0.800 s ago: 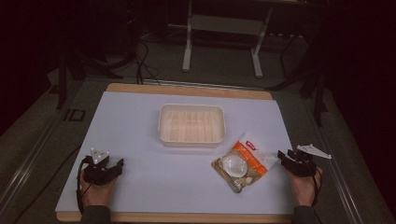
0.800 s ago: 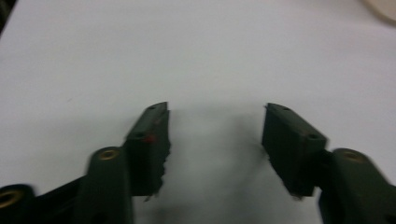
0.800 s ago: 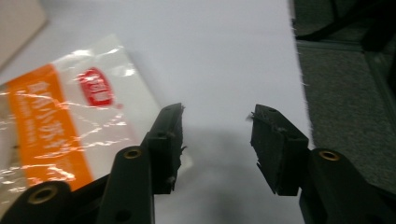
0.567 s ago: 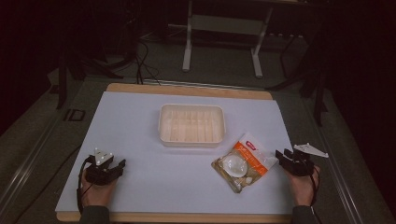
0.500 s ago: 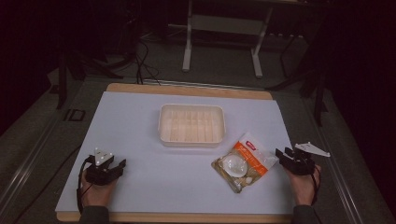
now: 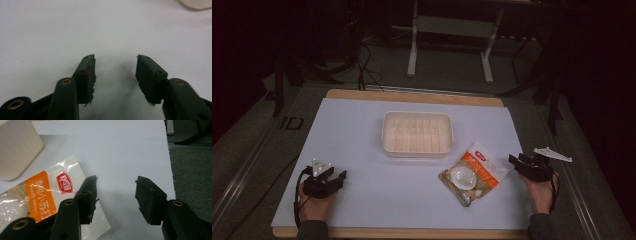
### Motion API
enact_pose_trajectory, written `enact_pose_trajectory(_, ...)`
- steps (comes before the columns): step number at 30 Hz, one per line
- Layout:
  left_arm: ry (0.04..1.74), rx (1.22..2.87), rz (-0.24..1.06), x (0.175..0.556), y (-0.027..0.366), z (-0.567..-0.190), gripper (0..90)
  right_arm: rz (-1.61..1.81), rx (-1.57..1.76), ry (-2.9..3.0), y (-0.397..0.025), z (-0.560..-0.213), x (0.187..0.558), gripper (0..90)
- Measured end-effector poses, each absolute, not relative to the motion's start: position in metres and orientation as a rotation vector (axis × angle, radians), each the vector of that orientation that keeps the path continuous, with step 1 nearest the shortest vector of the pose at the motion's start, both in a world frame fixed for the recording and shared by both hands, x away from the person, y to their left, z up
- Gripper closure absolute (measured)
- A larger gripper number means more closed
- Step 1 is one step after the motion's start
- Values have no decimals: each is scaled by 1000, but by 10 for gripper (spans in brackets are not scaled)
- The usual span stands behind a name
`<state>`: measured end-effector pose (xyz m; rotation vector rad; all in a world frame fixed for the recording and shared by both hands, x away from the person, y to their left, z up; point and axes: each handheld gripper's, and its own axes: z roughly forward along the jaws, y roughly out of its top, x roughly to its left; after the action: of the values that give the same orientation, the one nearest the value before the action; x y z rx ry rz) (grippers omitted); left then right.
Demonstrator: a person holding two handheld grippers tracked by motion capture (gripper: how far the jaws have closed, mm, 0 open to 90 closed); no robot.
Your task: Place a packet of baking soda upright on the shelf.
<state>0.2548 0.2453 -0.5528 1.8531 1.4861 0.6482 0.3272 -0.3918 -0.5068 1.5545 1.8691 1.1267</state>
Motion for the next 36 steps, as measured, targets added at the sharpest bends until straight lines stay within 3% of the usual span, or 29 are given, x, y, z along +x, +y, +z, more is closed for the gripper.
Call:
enact_pose_trajectory(20, 1504, 1831, 692, 253, 244, -552, 487, 1156, 1536, 2046, -366, -535, 353, 352)
enact_pose_trajectory(33, 1512, 1836, 680, 254, 245, -553, 477, 1126, 1539, 2118, -358, -540, 371, 338)
enact_pose_trajectory(36, 1514, 1833, 680, 254, 245, -552, 475, 1131, 1542, 2149, -356, -544, 373, 391)
